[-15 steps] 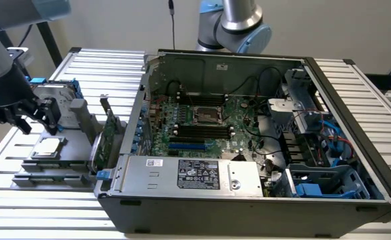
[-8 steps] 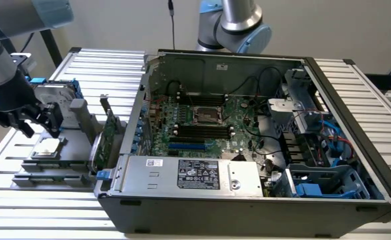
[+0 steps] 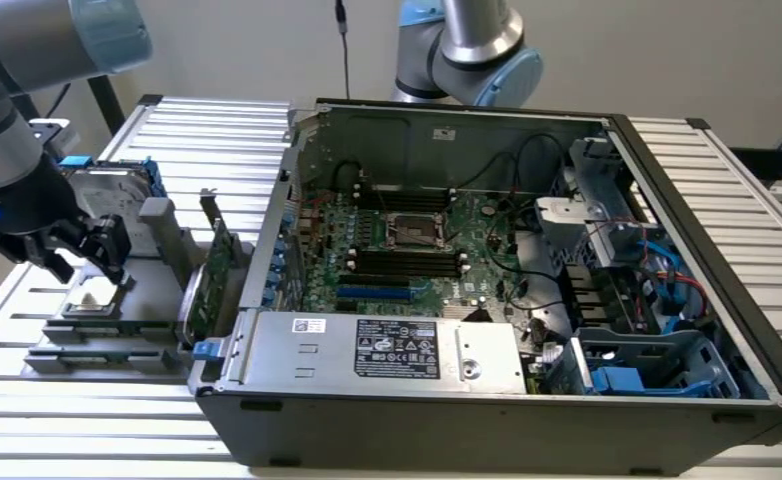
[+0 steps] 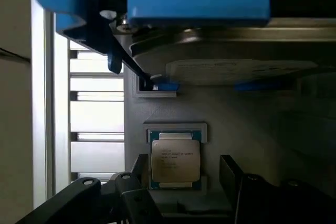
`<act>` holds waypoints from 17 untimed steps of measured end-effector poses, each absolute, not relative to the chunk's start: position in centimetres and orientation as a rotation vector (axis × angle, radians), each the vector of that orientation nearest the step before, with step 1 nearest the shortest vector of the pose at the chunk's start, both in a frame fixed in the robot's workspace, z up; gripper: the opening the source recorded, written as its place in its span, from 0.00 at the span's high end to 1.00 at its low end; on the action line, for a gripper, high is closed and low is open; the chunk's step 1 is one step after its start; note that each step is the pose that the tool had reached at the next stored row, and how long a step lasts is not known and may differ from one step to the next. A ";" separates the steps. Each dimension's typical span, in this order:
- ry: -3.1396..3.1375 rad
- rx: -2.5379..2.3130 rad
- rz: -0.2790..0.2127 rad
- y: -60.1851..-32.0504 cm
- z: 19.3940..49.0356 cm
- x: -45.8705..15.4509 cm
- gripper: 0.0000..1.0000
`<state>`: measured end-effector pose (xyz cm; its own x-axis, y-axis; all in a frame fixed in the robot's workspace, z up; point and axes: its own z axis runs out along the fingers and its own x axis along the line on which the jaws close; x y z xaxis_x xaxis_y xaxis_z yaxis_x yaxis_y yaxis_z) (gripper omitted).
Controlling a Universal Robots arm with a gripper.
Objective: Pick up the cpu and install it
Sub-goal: 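Pick up the cpu and move it towards the insertion slot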
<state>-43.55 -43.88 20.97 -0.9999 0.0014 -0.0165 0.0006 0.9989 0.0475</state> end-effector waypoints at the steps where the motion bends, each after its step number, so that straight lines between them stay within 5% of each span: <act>1: 3.124 0.001 0.074 -43.9 20.8 -43.6 0.35; 17: 3.126 0.001 0.080 -44.5 19.9 -43.6 0.35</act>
<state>-43.56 -44.52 19.86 -0.9999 0.0011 -0.0143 0.0004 0.9987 0.0512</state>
